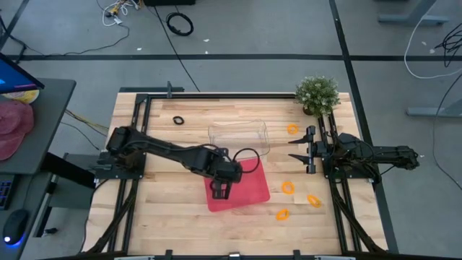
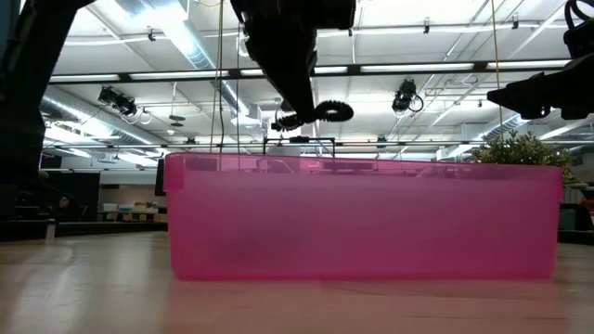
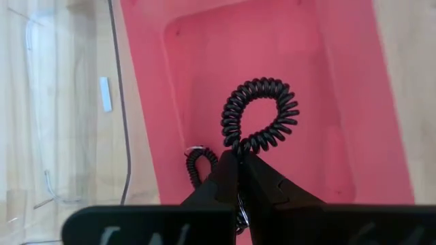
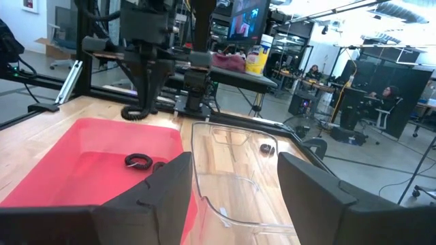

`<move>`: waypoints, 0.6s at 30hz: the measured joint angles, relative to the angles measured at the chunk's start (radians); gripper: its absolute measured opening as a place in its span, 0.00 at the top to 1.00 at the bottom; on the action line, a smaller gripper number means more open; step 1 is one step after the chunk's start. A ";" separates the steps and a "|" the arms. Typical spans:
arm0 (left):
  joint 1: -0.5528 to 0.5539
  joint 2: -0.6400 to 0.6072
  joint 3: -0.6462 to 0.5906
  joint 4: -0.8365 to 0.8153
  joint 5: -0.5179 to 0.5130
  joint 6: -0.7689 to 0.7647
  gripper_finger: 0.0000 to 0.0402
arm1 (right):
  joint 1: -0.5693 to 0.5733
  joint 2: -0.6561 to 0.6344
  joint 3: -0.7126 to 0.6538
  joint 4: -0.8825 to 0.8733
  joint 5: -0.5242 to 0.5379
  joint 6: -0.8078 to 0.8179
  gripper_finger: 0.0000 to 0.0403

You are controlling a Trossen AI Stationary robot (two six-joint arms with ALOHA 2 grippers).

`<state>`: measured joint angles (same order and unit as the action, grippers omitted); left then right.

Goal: Sort spring keychains
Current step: Put the bottom black spring keychain into the red bin

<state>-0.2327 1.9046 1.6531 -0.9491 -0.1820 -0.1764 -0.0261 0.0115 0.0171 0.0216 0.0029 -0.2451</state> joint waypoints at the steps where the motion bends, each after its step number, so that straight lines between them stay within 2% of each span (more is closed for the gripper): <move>1: 0.001 0.007 0.000 0.001 0.001 0.000 0.98 | 0.000 0.000 0.000 0.000 0.000 0.000 0.45; 18: 0.033 0.016 0.000 0.012 -0.014 -0.008 0.98 | 0.000 0.000 0.000 0.000 0.000 0.000 0.45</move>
<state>-0.1998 1.9205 1.6531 -0.9373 -0.1960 -0.1843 -0.0264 0.0115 0.0174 0.0216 0.0029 -0.2451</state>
